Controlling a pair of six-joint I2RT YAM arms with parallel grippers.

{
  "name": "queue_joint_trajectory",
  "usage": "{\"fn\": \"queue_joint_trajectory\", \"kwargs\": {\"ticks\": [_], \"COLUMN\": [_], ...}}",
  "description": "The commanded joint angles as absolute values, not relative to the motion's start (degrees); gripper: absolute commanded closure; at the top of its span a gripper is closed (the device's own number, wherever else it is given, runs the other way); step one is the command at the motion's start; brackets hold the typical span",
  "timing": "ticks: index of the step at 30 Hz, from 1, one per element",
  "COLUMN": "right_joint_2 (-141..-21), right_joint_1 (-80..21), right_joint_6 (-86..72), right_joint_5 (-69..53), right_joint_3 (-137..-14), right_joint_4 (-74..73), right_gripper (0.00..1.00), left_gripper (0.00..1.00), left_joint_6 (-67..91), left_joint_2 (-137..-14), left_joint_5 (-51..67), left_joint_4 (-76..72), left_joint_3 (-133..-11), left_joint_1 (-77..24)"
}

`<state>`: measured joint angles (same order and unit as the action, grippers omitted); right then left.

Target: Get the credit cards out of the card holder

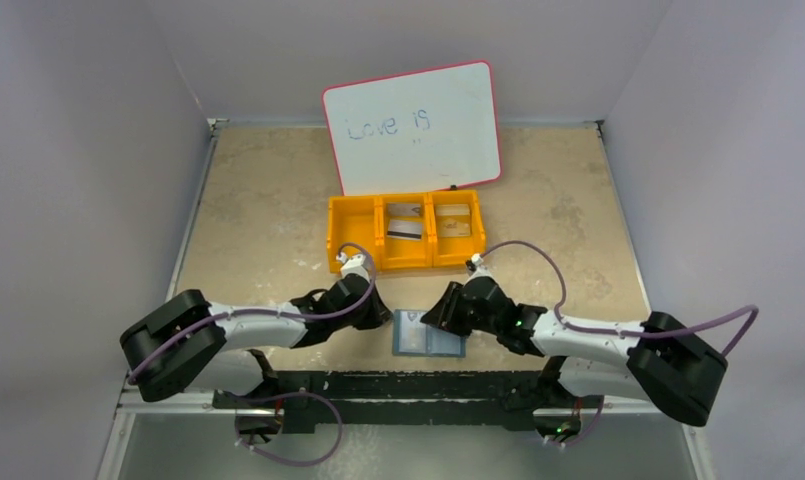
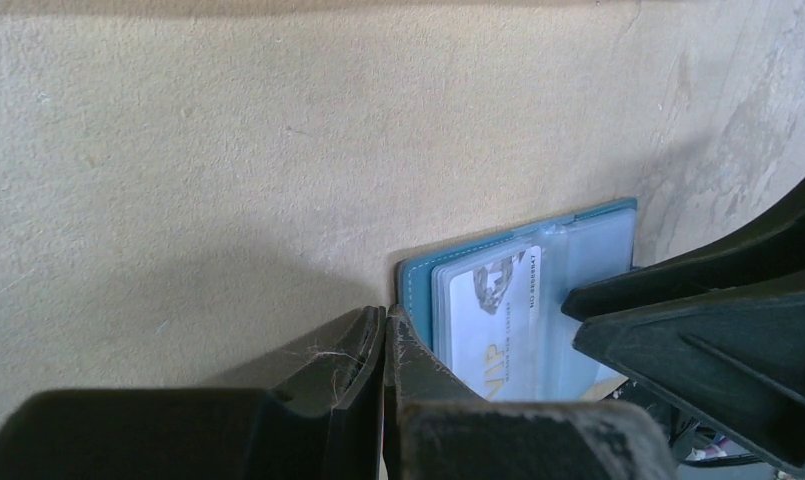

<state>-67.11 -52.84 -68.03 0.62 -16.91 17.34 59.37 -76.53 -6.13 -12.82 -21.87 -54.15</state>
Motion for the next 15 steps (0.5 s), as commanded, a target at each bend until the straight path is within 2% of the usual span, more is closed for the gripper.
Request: {"fn": "queue_joint_trajectory", "kwargs": {"ticks": [1, 2, 5, 8, 15], "right_joint_2": [-64.19, -64.95, -68.75, -71.69, -74.96], "right_joint_1": [-52.65, -52.65, -52.71, -52.67, -52.68], "right_joint_6": [-66.13, -65.32, -64.03, -64.64, -65.83], "right_joint_5": [2.29, 1.91, -0.97, -1.97, -0.91], "right_joint_3": [-18.28, -18.73, -19.49, -19.38, -19.48], "right_joint_4": [13.17, 12.84, 15.24, 17.65, 17.48], "right_gripper": [0.6, 0.59, 0.6, 0.62, 0.64], "left_gripper": [1.0, 0.99, 0.78, 0.67, 0.57], "left_joint_6": [59.14, 58.96, 58.69, 57.94, 56.37], "left_joint_2": [-74.54, -74.5, -73.45, -71.09, -70.64], "left_joint_5": [-7.56, -7.22, -6.38, -4.73, 2.52], "left_joint_4": [-12.85, -12.8, -13.33, -12.1, -12.11], "left_joint_3": [-21.13, -21.32, -21.02, -20.66, -19.54], "left_joint_1": [-54.53, -54.5, -54.5, -54.51, -54.5]}}
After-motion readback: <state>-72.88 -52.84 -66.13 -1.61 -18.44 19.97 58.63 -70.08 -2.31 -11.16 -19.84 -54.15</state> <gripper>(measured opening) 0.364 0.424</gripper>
